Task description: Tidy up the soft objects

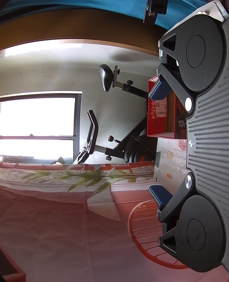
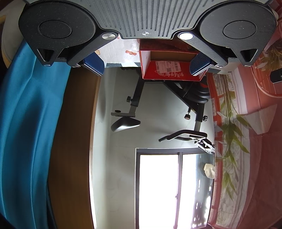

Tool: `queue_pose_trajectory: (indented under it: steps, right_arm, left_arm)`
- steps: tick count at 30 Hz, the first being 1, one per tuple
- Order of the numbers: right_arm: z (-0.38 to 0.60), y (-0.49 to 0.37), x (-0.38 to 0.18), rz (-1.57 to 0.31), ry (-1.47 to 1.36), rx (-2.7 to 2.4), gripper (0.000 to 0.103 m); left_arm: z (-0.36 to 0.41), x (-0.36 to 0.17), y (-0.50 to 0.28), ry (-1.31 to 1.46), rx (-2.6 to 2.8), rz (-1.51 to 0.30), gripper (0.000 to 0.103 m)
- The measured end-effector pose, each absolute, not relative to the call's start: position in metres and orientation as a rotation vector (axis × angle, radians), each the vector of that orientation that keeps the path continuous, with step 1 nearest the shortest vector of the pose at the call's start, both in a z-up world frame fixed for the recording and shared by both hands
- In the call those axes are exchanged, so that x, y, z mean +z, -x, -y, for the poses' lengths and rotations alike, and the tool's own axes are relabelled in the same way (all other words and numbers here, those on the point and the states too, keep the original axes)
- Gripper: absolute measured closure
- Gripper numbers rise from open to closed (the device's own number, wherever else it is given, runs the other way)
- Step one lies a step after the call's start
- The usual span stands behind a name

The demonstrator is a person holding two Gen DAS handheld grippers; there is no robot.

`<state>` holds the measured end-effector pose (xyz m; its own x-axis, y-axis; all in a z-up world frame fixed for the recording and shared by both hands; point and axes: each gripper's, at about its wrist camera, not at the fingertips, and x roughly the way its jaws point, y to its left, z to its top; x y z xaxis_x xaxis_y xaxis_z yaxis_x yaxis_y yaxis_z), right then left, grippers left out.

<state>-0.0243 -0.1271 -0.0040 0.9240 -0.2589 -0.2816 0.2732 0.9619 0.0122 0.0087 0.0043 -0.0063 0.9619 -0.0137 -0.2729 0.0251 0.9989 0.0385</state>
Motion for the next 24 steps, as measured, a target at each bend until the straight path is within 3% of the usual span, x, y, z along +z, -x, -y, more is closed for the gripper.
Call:
queue_pose_trajectory:
  steps: [24]
  right_arm:
    - [0.130, 0.015, -0.016, -0.301, -0.052, -0.265, 0.000]
  left_arm:
    - [-0.009, -0.023, -0.020, -0.037, -0.025, -0.337, 0.000]
